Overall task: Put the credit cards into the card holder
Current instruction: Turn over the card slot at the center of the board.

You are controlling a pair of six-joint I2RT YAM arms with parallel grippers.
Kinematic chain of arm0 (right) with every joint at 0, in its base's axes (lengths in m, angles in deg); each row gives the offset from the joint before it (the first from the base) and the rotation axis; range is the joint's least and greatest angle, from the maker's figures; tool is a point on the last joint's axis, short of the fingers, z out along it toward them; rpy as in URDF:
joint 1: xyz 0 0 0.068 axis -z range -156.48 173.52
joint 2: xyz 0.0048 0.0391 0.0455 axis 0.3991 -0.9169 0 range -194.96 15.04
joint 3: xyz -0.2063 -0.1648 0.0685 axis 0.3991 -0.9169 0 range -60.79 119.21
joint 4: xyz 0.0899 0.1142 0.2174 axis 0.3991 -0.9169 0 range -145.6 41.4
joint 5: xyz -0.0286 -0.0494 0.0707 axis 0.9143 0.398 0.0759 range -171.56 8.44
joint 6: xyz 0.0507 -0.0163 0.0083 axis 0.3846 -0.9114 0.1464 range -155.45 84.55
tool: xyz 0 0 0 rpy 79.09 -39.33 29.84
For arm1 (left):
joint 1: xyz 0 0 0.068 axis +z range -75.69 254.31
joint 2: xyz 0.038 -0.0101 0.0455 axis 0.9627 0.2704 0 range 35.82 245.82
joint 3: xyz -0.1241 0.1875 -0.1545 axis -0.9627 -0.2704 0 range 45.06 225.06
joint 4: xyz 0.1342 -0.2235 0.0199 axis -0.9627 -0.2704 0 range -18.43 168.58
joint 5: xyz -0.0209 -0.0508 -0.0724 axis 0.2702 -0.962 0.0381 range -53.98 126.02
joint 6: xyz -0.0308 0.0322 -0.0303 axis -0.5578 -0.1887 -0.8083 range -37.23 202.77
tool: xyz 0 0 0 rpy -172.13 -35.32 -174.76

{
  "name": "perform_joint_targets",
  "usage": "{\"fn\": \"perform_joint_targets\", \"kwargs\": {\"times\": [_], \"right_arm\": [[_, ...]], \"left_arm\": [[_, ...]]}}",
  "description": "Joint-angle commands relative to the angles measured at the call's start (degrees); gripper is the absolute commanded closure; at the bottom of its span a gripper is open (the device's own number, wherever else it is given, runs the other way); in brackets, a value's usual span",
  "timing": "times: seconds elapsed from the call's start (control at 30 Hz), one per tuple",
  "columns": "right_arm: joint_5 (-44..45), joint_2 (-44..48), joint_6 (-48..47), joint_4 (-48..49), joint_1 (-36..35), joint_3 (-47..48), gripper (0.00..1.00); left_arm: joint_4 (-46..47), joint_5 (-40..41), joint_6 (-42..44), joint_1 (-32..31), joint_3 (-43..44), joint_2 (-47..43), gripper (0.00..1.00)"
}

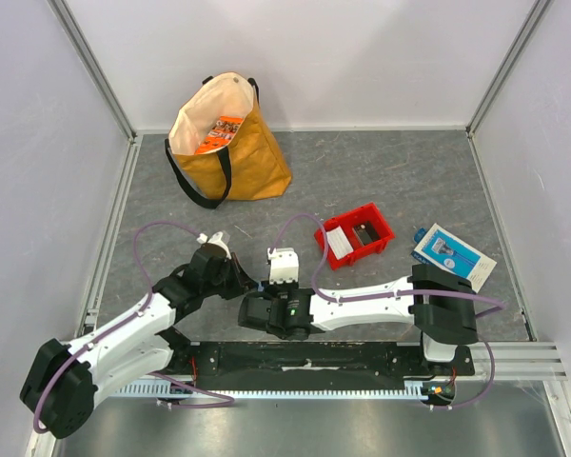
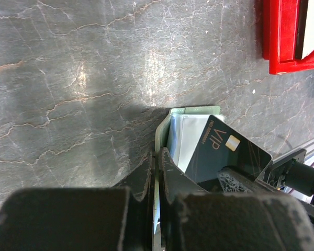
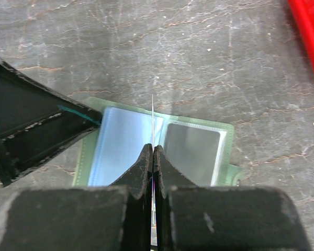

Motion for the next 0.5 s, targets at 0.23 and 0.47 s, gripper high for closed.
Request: {"fn": "perform_joint_targets", "kwargs": {"times": [0.23,0.47], "right_arm": [[-13.4,14.5,-3.8,20.9,4.9,-18.0,1.0],[-27.9,22.5,-4.4,50.9,11.3,-36.6,1.0]], "left_arm": [[1.0,4.6,-1.4,-0.1,-3.2,0.3,0.98],[4.6,5.3,-2.9,-0.3,-5.9,2.9,0.98]]}}
